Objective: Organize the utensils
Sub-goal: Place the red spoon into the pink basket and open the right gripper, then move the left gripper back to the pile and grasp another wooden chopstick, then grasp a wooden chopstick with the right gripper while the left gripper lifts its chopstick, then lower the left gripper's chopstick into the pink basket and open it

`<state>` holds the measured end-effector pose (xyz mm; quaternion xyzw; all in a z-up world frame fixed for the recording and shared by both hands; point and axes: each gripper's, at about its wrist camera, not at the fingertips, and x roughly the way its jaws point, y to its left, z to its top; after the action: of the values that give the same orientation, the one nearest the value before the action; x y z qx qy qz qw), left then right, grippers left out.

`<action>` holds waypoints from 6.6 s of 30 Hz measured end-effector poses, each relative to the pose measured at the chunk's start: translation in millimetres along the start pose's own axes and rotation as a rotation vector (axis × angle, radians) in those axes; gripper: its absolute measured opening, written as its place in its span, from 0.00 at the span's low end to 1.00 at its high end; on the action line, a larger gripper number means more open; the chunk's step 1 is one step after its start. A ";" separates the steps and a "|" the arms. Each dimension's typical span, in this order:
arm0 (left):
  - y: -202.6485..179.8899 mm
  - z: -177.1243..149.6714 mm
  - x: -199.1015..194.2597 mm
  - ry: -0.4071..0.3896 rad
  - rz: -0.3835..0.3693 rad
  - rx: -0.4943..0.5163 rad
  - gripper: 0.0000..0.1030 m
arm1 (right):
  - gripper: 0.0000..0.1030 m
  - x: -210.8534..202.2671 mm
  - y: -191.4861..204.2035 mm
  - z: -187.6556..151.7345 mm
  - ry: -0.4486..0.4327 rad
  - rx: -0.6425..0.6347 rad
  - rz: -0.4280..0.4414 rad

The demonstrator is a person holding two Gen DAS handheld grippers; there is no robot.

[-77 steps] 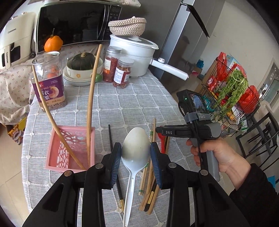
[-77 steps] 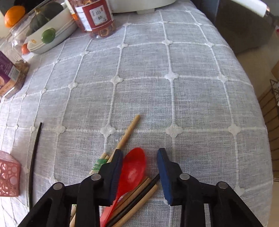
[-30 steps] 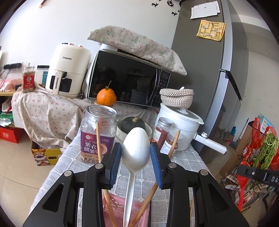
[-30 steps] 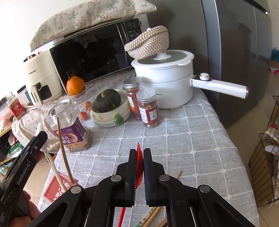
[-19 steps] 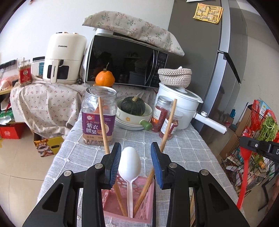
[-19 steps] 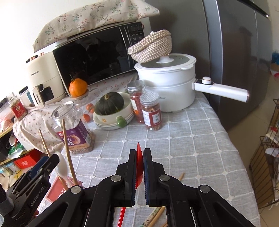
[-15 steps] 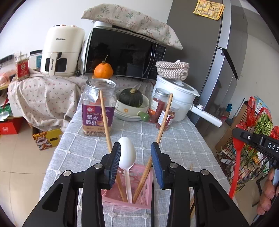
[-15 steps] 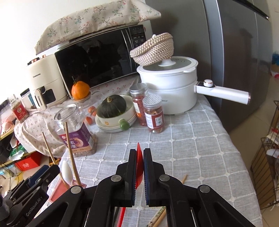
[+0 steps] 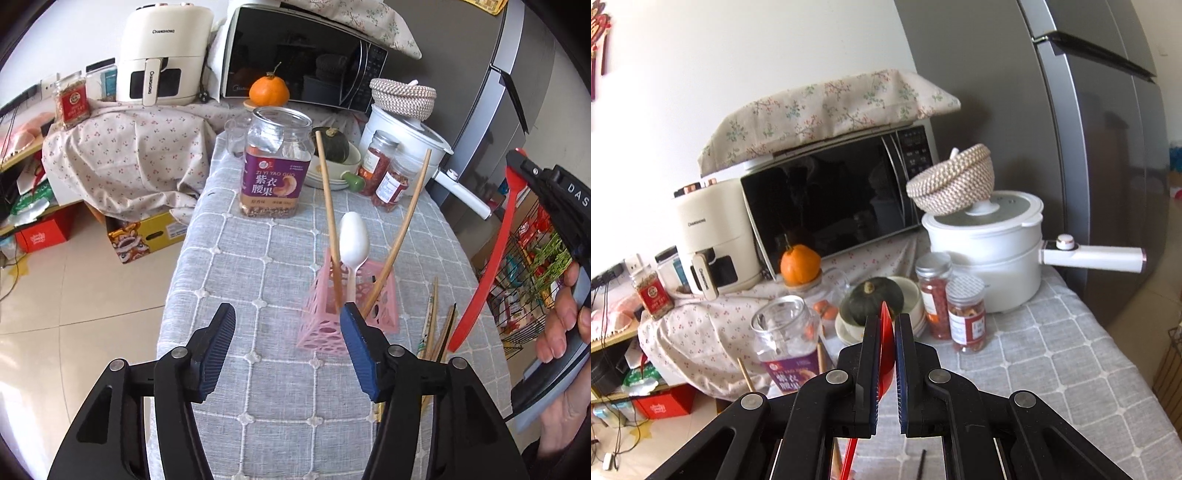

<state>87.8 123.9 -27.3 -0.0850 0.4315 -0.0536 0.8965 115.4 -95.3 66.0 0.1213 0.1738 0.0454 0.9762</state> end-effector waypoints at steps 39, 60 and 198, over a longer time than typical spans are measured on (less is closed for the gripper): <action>-37.3 -24.2 36.5 0.175 0.030 0.139 0.74 | 0.64 7.4 -54.4 -33.9 0.271 -0.009 -0.024; -192.7 -47.8 72.5 0.220 -0.082 0.383 0.75 | 0.77 -3.3 -183.9 -73.1 0.637 0.081 -0.238; -59.8 38.7 9.0 -0.368 -0.068 0.175 0.06 | 0.05 -28.2 -58.9 -12.3 0.373 0.013 0.023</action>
<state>122.3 67.9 1.5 -0.0295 0.2508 -0.1046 0.9619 87.4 -153.2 49.2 0.1192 0.3506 0.0770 0.9257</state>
